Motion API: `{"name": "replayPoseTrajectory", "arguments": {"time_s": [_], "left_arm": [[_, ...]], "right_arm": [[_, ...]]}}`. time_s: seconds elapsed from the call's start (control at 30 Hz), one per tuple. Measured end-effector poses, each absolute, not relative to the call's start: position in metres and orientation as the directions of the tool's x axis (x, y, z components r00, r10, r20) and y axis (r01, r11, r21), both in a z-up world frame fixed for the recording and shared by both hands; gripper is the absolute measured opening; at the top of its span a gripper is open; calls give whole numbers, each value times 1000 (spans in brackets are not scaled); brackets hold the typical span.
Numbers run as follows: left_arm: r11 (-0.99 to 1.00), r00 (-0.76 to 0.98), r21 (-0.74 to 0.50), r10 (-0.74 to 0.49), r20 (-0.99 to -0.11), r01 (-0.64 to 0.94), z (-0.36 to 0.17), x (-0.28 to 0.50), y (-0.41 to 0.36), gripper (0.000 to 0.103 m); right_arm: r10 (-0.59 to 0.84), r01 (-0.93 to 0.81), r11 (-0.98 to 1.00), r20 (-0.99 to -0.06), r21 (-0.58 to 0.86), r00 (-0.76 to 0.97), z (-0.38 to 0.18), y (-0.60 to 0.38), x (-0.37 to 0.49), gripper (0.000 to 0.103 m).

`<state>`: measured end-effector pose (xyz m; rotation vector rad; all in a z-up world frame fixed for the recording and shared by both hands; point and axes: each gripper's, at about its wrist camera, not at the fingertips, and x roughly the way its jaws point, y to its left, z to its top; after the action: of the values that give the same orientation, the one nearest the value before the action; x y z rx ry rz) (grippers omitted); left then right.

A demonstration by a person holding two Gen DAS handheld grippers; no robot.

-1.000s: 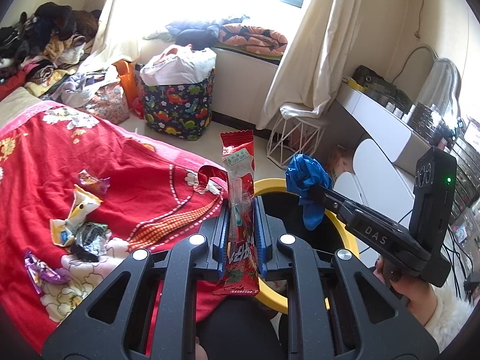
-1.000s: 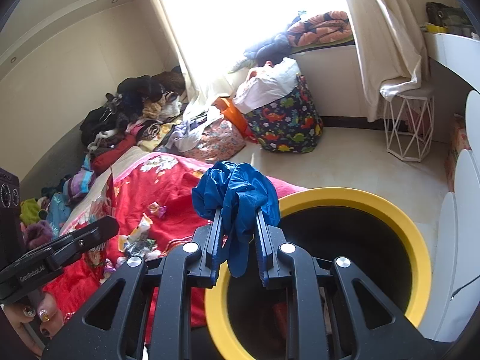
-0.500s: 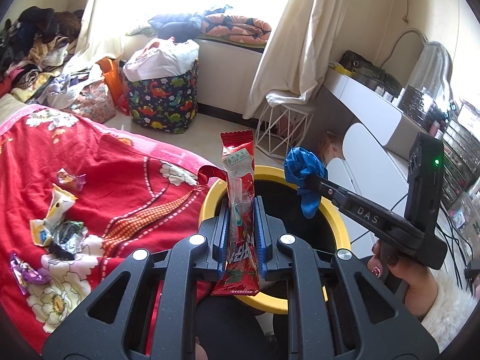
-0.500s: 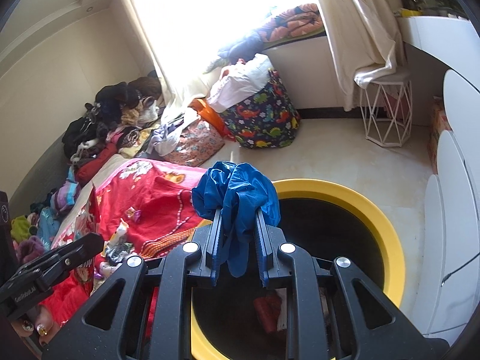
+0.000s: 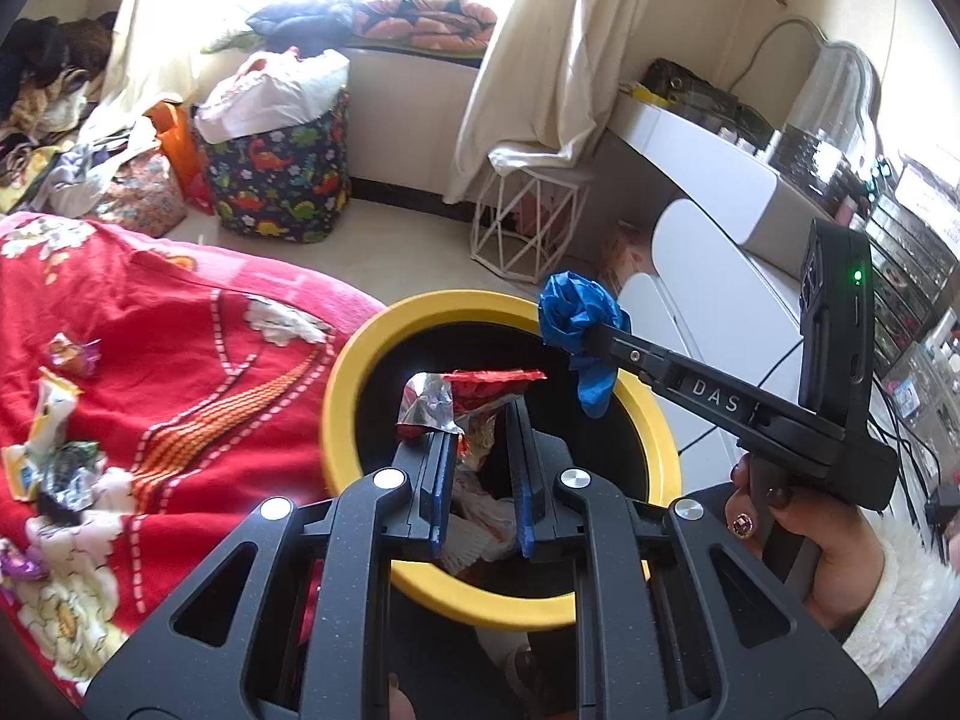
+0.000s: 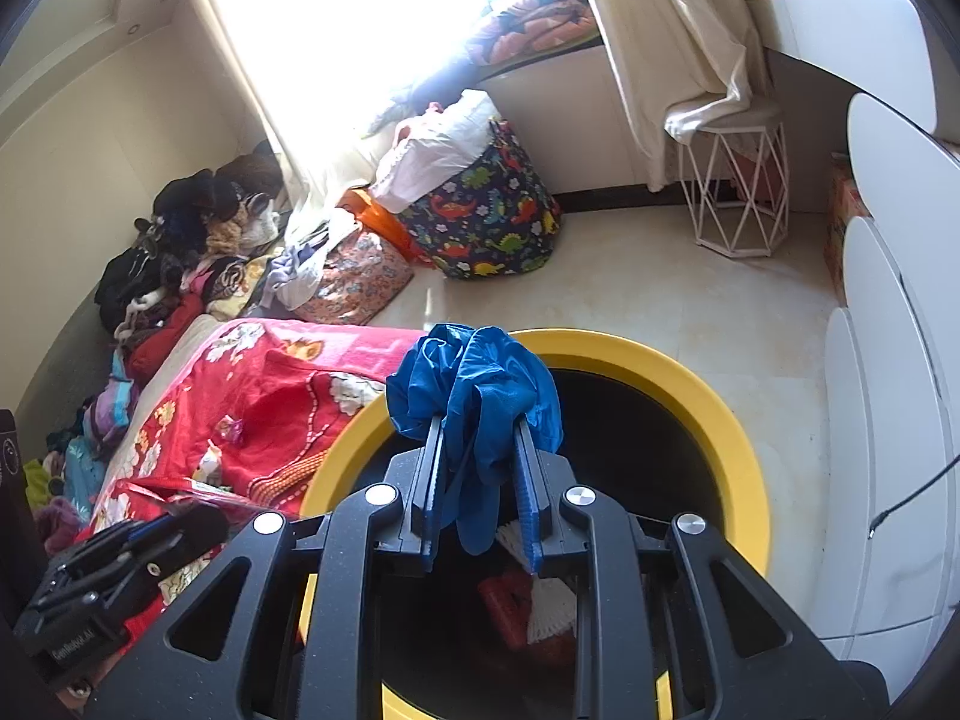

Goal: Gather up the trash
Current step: 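Open both tools to drop the glove and wrapper into the bin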

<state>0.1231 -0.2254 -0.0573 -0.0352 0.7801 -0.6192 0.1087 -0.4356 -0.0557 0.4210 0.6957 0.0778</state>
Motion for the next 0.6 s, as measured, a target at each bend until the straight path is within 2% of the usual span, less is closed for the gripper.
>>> {"name": "replayPoseTrajectory", "arguments": {"time_s": [0.1, 0.17, 0.2, 0.23, 0.3, 0.37, 0.43, 0.53, 0.6], "left_arm": [[814, 532, -249, -542, -650, 524, -62, 127, -237, 11], [809, 528, -246, -545, -651, 533, -63, 130, -242, 11], [811, 529, -243, -543, -652, 533, -63, 131, -244, 17], [812, 530, -244, -542, -653, 531, -63, 132, -245, 34], [815, 534, -252, -543, -648, 522, -63, 134, -243, 51], [819, 542, -248, -538, -646, 518, -63, 134, -241, 59], [828, 551, -246, -528, -646, 504, -63, 134, -237, 79], [834, 560, -261, -527, -640, 486, -61, 133, -228, 89], [835, 564, -263, -526, -636, 483, -61, 132, -225, 90]], "right_arm": [[192, 102, 905, -610, 414, 769, -59, -445, 108, 36], [181, 123, 898, -610, 423, 772, -61, -450, 107, 51], [176, 131, 895, -608, 426, 774, -61, -453, 106, 51], [170, 140, 893, -608, 428, 775, -62, -456, 105, 51], [162, 152, 889, -609, 431, 777, -63, -459, 104, 57], [153, 158, 889, -606, 429, 781, -64, -460, 103, 61], [150, 157, 892, -604, 425, 783, -63, -460, 103, 62], [148, 151, 895, -597, 420, 789, -62, -459, 102, 68], [146, 151, 894, -595, 421, 791, -61, -460, 102, 71]]}}
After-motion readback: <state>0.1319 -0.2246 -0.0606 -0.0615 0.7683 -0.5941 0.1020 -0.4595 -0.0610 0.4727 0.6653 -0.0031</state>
